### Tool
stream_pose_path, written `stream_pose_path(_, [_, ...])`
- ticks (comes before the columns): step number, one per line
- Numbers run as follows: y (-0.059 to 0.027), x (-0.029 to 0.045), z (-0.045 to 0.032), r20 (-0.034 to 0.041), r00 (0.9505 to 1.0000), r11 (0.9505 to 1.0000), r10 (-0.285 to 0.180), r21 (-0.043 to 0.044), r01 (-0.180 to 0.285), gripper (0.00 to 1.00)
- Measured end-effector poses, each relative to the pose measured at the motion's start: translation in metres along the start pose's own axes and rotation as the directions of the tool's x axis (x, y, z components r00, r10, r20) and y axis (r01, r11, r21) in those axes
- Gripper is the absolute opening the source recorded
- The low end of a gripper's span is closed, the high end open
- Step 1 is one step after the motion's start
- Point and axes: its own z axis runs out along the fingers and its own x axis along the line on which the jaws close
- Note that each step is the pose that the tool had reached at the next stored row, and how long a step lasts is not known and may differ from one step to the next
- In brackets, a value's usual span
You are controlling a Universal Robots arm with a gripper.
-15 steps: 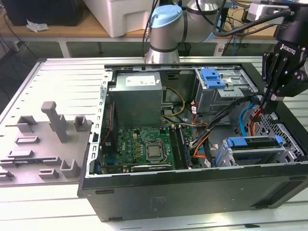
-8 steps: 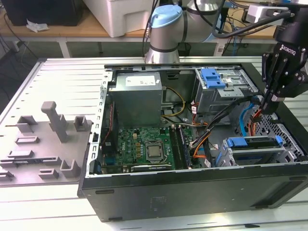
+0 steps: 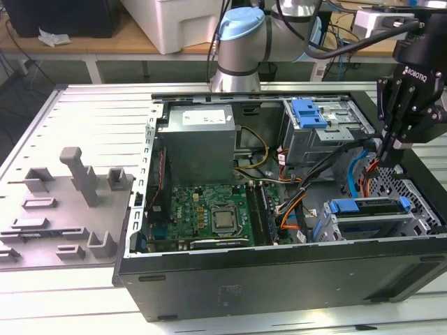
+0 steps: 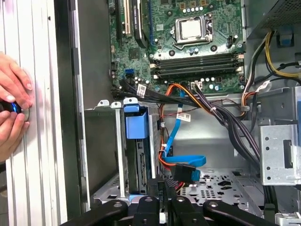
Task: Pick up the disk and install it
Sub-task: 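Insert the first disk wire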
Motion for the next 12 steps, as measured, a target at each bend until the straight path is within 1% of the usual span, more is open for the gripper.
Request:
stream_pose_path(2, [0.0001,0.0000,0.0001,0.0004,1.0000,1.0000,-0.004,0.0077,0.004,0.17])
stream_pose_path(5, [0.0004,0.0000,0.0000,0.0005,1.0000,0.9999,-0.004,0.0100,0.004,0.17])
stream_pose_path(6, [0.0006,0.0000,0.0001,0.0013,1.0000,0.9999,-0.004,0.0124,0.004,0.17])
stream_pose_path(12, [0.0010,0.0004,0.0003,0.0013,0.9999,0.9998,-0.015,0.0151,0.015,0.17])
